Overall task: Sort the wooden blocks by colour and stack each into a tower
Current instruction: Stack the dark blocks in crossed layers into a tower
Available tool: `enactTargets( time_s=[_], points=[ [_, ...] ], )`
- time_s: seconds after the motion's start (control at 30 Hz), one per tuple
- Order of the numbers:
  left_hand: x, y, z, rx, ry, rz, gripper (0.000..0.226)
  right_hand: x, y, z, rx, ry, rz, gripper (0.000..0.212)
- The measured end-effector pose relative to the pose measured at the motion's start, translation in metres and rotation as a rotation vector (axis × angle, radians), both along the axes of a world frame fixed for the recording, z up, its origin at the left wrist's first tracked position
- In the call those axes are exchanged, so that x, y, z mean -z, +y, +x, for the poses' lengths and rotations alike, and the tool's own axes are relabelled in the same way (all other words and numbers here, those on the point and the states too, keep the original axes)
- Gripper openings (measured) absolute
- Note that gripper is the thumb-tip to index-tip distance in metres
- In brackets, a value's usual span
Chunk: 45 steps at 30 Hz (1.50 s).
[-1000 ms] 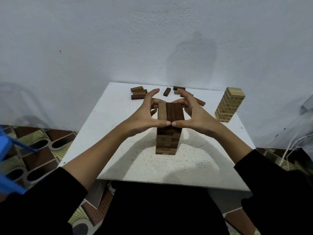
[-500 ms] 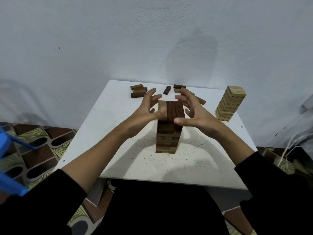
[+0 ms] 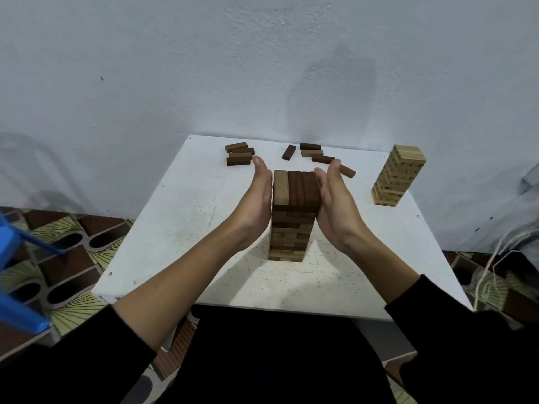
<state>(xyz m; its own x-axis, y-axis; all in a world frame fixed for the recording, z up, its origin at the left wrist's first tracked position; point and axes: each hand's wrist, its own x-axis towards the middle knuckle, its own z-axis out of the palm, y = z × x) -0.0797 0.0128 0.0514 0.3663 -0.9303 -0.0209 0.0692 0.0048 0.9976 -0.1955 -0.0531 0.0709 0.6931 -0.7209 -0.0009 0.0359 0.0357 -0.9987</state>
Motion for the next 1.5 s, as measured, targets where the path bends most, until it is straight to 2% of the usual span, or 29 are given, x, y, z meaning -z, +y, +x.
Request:
enactTargets(
  time_s=[0.13, 0.53, 0.6, 0.7, 0.77, 0.8, 0.87, 0.93, 1.07, 1.2, 1.4, 1.5],
  points=[
    [-0.002, -0.001, -0.001, 0.088, 0.122, -0.015, 0.073, -0.002, 0.003, 0.000, -0.018, -0.025, 0.049, 0.053],
    [0.003, -0.003, 0.002, 0.122, 0.055, -0.001, 0.073, 0.003, 0.000, 0.003, -0.014, -0.003, 0.072, 0.053],
    [0.005, -0.002, 0.003, 0.071, 0.057, 0.026, 0.079, 0.008, -0.005, 0.003, -0.002, 0.004, 0.077, 0.051],
    [0.006, 0.001, 0.010, -0.101, -0.096, 0.070, 0.098, 0.016, -0.022, -0.002, 0.053, 0.032, 0.082, 0.064],
    [0.009, 0.002, 0.024, -0.174, -0.041, 0.066, 0.116, 0.019, -0.036, -0.001, 0.114, 0.063, 0.053, 0.061],
    [0.012, 0.001, 0.032, -0.206, 0.015, 0.076, 0.114, 0.022, -0.046, 0.000, 0.163, 0.092, 0.021, 0.058],
    [0.019, -0.006, 0.051, -0.290, 0.031, 0.100, 0.086, 0.025, -0.068, 0.005, 0.254, 0.190, -0.097, 0.048],
    [0.027, -0.015, 0.069, -0.371, -0.092, 0.130, 0.059, 0.031, -0.092, 0.013, 0.298, 0.290, -0.201, 0.040],
    [0.053, -0.042, 0.108, -0.417, -0.420, 0.208, 0.039, 0.057, -0.148, 0.031, 0.305, 0.500, -0.367, 0.039],
    [0.075, -0.072, 0.142, -0.382, -0.678, 0.285, 0.036, 0.083, -0.199, 0.046, 0.251, 0.681, -0.476, 0.042],
    [0.098, -0.114, 0.190, -0.199, -0.928, 0.434, 0.037, 0.099, -0.256, 0.061, 0.237, 0.833, -0.668, 0.052],
    [0.109, -0.124, 0.208, -0.138, -1.054, 0.490, 0.039, 0.101, -0.274, 0.071, 0.152, 0.995, -0.694, 0.063]
  ],
)
